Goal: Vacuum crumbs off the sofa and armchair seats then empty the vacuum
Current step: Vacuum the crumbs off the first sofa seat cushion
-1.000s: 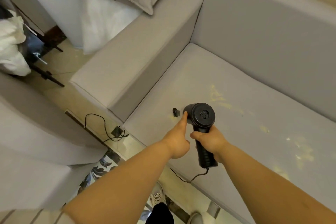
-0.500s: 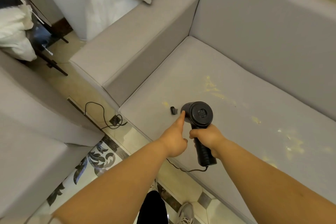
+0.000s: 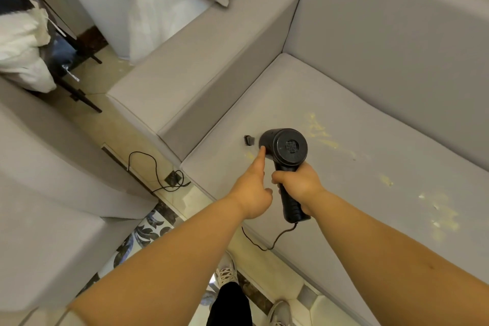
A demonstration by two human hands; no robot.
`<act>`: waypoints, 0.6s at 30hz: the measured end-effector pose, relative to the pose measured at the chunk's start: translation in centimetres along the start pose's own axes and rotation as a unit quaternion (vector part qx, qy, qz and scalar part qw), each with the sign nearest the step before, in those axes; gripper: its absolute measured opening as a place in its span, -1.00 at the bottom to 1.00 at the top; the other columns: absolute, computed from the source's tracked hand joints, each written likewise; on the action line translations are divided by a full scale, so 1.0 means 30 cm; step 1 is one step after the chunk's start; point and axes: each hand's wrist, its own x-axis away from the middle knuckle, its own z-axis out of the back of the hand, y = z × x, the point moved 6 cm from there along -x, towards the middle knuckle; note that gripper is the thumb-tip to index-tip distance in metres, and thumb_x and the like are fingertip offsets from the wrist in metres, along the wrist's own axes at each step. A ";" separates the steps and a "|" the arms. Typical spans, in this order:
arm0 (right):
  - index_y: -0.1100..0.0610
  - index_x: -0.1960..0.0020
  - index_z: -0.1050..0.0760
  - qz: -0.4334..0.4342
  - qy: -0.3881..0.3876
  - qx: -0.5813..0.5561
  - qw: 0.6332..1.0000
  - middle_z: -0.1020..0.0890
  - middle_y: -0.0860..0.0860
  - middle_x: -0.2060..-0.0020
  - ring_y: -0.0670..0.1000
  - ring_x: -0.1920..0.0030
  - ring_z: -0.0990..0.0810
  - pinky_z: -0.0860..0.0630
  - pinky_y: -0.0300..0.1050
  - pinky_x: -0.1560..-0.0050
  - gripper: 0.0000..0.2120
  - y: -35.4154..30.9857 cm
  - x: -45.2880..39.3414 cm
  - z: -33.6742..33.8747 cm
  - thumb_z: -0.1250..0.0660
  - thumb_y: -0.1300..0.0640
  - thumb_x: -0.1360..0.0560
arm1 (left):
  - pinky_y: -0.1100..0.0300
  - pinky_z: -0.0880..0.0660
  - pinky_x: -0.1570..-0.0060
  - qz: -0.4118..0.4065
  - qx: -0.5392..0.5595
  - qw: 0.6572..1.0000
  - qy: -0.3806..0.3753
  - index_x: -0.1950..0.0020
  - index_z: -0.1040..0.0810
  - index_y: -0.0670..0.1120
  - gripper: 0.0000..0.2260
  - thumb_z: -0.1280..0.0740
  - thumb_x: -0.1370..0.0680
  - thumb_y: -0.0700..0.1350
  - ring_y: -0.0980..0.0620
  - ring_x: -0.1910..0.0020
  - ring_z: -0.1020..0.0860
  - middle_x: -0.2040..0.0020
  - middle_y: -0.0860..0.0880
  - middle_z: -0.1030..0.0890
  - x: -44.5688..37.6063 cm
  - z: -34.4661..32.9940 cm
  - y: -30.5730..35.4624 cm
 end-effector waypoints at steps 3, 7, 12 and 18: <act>0.17 -0.11 -0.50 -0.015 -0.004 0.019 1.000 -0.61 0.17 0.12 0.20 0.09 -0.59 -0.60 0.19 -0.08 -0.63 -0.005 -0.028 -0.030 -0.44 0.28 -0.33 | 0.14 -0.31 -0.34 0.004 -0.005 1.000 -0.004 -0.52 0.29 0.16 -0.17 -0.26 -0.54 -0.26 -0.03 -0.44 -0.29 -0.56 -0.02 -0.11 -0.031 0.032 -0.021; 0.16 -0.01 -0.52 -0.041 -0.010 0.029 0.999 -0.60 0.19 0.13 0.19 0.12 -0.58 -0.58 0.17 -0.06 -0.73 0.025 -0.027 -0.031 -0.43 0.30 -0.34 | 0.10 -0.30 -0.37 0.000 -0.015 1.000 -0.020 -0.51 0.29 0.17 -0.16 -0.27 -0.54 -0.24 -0.03 -0.44 -0.29 -0.56 0.00 -0.10 -0.048 0.030 -0.027; 0.17 0.08 -0.50 -0.053 -0.017 0.023 0.998 -0.58 0.21 0.16 0.20 0.15 -0.55 -0.58 0.21 -0.08 -0.82 0.061 0.002 0.001 -0.42 0.31 -0.36 | 0.08 -0.31 -0.37 -0.002 -0.010 0.999 -0.033 -0.52 0.28 0.18 -0.15 -0.29 -0.54 -0.24 -0.04 -0.44 -0.29 -0.56 0.00 -0.09 -0.024 -0.017 -0.016; 0.23 0.06 -0.52 -0.060 -0.025 0.019 0.998 -0.56 0.23 0.16 0.20 0.17 -0.53 -0.58 0.21 -0.08 -0.82 0.139 0.062 0.030 -0.42 0.32 -0.36 | 0.04 -0.29 -0.40 -0.012 -0.001 0.999 -0.039 -0.51 0.29 0.18 -0.14 -0.30 -0.53 -0.23 -0.04 -0.46 -0.26 -0.57 0.04 -0.02 0.036 -0.101 -0.012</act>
